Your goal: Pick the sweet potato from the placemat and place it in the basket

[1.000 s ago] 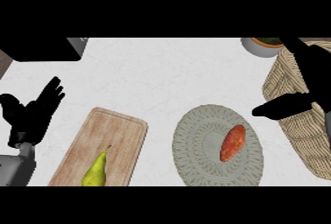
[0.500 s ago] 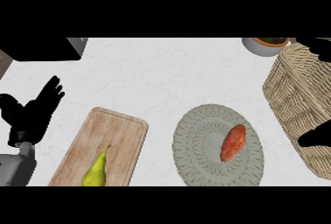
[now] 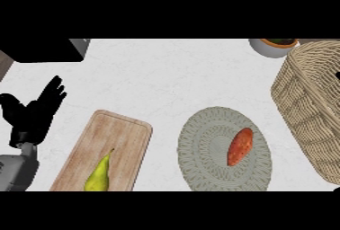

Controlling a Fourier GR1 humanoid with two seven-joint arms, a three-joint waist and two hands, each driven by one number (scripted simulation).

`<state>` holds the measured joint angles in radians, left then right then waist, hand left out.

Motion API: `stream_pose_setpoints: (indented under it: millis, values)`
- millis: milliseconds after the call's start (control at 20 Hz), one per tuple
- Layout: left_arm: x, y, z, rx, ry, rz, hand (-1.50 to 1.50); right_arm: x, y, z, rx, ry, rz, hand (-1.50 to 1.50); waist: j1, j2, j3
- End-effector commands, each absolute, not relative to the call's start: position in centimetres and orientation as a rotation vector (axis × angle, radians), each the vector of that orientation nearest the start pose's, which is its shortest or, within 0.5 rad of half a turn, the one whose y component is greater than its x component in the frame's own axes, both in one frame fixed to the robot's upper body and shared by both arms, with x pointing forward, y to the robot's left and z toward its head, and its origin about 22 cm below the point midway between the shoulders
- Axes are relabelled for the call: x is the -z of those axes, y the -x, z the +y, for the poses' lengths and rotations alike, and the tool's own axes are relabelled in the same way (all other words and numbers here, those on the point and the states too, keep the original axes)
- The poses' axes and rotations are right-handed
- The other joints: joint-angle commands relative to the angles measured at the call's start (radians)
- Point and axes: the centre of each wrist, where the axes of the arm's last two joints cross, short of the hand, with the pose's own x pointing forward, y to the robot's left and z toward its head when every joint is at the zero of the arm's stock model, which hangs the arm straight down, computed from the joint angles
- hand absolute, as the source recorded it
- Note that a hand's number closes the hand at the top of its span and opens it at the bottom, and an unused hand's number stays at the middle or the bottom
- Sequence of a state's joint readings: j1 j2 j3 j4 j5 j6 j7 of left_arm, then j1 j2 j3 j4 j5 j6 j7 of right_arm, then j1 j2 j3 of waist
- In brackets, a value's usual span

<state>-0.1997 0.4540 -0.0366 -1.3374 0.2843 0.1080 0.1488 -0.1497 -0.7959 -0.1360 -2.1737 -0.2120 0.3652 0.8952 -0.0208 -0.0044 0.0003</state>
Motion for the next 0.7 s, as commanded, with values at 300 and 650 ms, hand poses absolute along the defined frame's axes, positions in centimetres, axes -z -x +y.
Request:
stream_pose_setpoints:
  millis: [300, 650]
  values:
    - [-3.6, -29.3, 32.4, 0.074, -0.176, -1.373, 0.00, -16.3, -17.3, -28.2, -0.730, 0.569, -1.329, -1.50, 0.014, 0.004, 0.000]
    - [-4.0, -28.5, 30.1, 0.099, -0.178, -1.387, 0.00, -8.1, -20.6, -28.0, -0.646, 0.583, -1.356, -1.50, 0.028, 0.004, 0.001]
